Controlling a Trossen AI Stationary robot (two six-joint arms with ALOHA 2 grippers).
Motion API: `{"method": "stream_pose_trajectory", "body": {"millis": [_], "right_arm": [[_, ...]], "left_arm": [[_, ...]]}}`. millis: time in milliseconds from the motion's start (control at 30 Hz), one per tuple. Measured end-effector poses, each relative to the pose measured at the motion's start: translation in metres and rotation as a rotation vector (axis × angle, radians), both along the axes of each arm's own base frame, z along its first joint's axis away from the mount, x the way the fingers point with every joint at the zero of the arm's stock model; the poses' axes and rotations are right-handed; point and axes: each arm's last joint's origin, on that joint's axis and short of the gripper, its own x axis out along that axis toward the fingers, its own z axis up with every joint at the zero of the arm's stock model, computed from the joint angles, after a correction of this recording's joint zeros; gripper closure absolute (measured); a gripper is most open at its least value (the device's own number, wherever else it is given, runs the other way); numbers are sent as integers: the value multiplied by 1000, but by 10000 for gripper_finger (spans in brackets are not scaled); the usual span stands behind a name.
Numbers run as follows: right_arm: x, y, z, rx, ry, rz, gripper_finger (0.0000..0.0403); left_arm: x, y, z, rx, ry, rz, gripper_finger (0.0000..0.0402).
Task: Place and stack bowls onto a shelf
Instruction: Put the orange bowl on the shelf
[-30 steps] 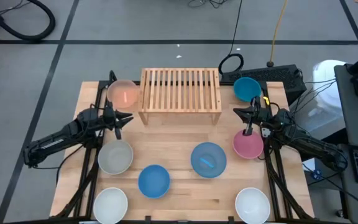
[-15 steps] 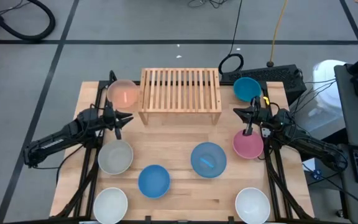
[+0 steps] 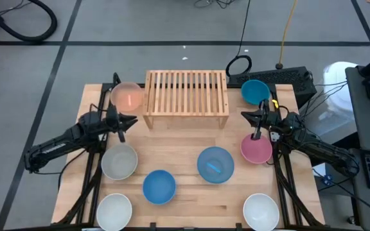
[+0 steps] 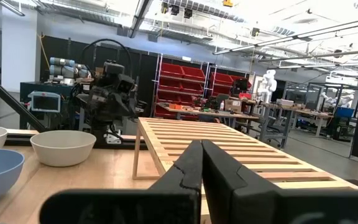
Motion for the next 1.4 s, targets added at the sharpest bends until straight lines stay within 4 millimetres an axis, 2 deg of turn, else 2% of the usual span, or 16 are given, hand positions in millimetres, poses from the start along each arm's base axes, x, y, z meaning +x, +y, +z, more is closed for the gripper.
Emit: {"method": "stream_pose_trajectory", "body": {"millis": [100,700,900,1067,1267,1400], "right_arm": [[0,0,0,0,0,0,403],[0,0,0,0,0,0,403],[0,0,0,0,0,0,403],[0,0,0,0,0,0,403],[0,0,0,0,0,0,403],[0,0,0,0,0,0,403]], "left_arm": [[0,1,4,-93,-75,26,314],[-1,0,11,-154,-143,49,314],[-14,-3,50,-163,-104,132,314],[-26,-4,99,-207,39,280,314],[-28,-3,149,-553,157,472,314],[-22,1,165,-658,318,621,314]]}}
